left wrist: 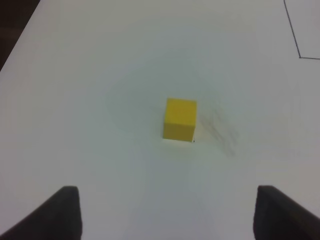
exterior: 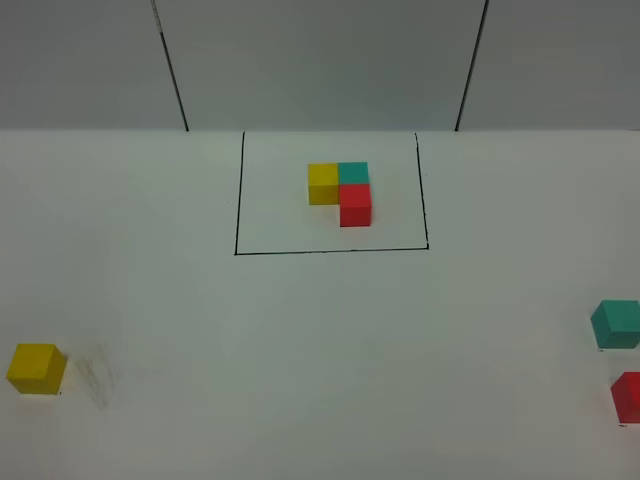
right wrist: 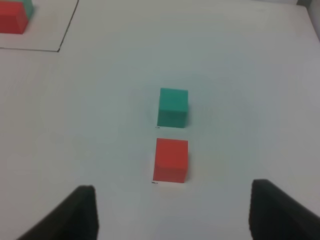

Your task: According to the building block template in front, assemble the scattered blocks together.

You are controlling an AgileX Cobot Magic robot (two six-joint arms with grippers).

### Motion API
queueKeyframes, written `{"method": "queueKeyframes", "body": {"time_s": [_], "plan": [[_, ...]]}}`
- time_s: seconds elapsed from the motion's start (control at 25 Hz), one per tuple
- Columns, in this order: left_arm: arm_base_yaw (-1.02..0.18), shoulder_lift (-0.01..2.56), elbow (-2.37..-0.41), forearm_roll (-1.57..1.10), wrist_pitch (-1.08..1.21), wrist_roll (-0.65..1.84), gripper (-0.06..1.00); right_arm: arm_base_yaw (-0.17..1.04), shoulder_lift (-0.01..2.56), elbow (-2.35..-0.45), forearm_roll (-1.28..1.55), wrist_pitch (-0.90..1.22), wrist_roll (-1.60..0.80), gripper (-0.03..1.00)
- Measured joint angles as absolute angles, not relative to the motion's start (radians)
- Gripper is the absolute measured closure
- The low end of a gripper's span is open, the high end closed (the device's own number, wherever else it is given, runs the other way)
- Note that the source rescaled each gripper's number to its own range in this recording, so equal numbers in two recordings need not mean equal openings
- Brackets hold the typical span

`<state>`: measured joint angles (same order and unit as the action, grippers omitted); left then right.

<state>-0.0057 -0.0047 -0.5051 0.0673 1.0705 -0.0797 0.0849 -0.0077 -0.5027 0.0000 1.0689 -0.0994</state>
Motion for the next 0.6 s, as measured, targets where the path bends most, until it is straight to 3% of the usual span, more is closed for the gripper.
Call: {"method": "queueKeyframes", "body": {"time_s": [0.6], "plan": [[-0.006,-0.005,-0.505,0.067,1.071,-0.08,0.3,0.085,-0.008,-0.503,0.0,1.069,-0.099,0.49]]}}
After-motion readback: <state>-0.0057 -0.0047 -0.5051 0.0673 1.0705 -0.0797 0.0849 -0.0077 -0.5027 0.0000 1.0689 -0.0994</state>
